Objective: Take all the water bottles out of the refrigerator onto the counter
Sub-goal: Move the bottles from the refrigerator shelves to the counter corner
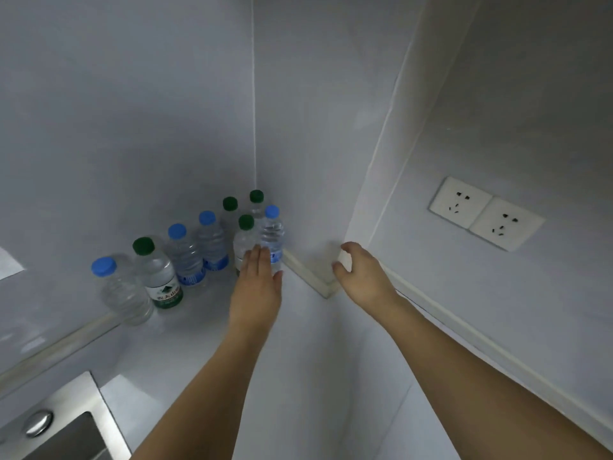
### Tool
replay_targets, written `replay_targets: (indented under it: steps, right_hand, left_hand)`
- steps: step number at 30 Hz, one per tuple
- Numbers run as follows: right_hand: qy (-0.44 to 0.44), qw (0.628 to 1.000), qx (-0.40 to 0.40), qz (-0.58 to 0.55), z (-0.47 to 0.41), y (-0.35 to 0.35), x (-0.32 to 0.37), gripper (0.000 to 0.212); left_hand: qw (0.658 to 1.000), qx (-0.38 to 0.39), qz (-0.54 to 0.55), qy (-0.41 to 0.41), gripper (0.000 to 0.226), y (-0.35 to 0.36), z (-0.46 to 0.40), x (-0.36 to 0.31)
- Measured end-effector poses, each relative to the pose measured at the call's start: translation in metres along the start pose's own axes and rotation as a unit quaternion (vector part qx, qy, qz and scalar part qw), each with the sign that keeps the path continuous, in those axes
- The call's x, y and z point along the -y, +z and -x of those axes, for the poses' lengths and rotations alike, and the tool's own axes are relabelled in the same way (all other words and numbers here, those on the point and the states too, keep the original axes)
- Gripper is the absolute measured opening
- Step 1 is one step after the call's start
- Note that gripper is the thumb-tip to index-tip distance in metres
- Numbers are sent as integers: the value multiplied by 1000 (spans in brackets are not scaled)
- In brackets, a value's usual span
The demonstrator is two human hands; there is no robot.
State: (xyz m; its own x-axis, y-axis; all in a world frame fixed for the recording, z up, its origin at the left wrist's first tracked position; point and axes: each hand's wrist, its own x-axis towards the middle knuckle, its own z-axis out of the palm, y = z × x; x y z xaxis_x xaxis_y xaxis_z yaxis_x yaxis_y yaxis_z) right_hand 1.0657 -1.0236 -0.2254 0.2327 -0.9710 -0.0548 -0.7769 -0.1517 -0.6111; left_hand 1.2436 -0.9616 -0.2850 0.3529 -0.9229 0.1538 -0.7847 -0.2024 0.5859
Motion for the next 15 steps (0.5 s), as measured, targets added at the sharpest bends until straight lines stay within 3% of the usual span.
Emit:
replay_targets:
  steps: [7,15]
  right_hand:
    - [22,993,-21,112,107,-60,-69,52]
    - [119,983,-84,109,219,-134,-145,51]
  left_hand:
    - [980,72,-86,163,58,15,58,-88]
    - [943,119,-109,290,59,58,138,-201]
